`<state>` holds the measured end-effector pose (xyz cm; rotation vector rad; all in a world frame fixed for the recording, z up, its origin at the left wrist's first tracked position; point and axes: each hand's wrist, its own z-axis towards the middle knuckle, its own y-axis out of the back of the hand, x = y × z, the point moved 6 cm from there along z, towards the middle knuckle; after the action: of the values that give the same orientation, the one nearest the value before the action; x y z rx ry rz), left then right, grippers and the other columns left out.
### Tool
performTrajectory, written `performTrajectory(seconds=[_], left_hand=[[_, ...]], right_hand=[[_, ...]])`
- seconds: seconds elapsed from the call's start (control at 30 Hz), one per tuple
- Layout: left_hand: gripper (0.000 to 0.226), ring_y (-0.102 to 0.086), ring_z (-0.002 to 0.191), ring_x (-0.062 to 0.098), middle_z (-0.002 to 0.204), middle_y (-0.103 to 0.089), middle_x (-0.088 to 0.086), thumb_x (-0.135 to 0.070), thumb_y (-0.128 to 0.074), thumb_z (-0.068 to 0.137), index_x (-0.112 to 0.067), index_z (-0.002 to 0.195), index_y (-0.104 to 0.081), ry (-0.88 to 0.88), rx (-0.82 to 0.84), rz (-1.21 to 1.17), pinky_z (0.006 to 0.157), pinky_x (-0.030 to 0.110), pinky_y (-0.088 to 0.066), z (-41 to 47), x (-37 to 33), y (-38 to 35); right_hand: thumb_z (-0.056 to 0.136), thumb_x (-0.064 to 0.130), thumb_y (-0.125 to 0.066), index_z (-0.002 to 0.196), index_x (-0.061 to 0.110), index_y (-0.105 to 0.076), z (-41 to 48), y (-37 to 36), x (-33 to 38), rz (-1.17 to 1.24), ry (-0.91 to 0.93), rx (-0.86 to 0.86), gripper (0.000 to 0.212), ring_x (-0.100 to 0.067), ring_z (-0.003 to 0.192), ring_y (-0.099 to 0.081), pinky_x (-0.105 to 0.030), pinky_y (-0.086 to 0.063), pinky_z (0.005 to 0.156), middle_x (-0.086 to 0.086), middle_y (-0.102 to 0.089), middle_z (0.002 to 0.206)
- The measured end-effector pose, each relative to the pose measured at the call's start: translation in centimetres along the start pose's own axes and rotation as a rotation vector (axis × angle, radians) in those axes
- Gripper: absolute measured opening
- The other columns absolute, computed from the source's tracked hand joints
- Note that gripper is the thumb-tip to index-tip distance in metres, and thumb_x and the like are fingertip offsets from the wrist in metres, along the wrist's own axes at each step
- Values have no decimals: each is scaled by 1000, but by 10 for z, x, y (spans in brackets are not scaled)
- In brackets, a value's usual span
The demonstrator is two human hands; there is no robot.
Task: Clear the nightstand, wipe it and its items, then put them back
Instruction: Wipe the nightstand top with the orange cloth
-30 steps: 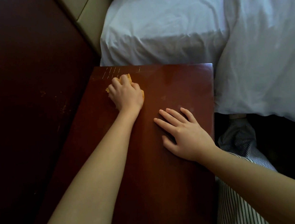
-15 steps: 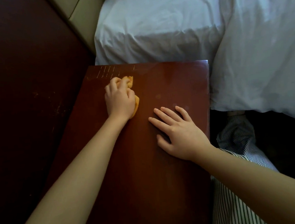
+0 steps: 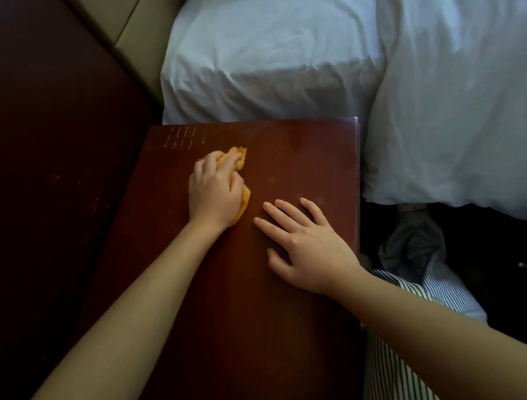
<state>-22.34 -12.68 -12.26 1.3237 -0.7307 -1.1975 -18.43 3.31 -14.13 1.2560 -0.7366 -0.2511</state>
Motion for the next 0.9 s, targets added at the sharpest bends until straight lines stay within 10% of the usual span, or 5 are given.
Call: performTrajectory(seconds=[0.33, 0.63, 0.9], left_hand=[[41, -36, 121, 29, 136, -41, 8, -20, -40, 92, -20, 132, -47, 247, -61, 9, 99, 37, -28, 58, -13, -14], [47, -41, 115, 31, 127, -51, 12, -24, -35, 84, -17, 126, -56, -225, 45, -115, 96, 38, -32, 28, -41, -16], [41, -37, 119, 32, 134, -44, 9, -19, -41, 90, -20, 130, -50, 151, -33, 5, 98, 37, -28, 68, -42, -25]], right_hand=[[84, 41, -38, 128, 22, -58, 1, 0, 0, -17, -8, -28, 52, -23, 128, -48, -51, -26, 106, -6, -54, 135], [84, 41, -37, 128, 22, -58, 1, 1, 0, -12, -6, -47, 53, -23, 128, -48, -50, -23, 107, -6, -54, 136], [83, 40, -37, 129, 22, -57, 0, 0, 0, -6, -3, -42, 53, -24, 129, -47, -50, -22, 107, -6, -53, 136]])
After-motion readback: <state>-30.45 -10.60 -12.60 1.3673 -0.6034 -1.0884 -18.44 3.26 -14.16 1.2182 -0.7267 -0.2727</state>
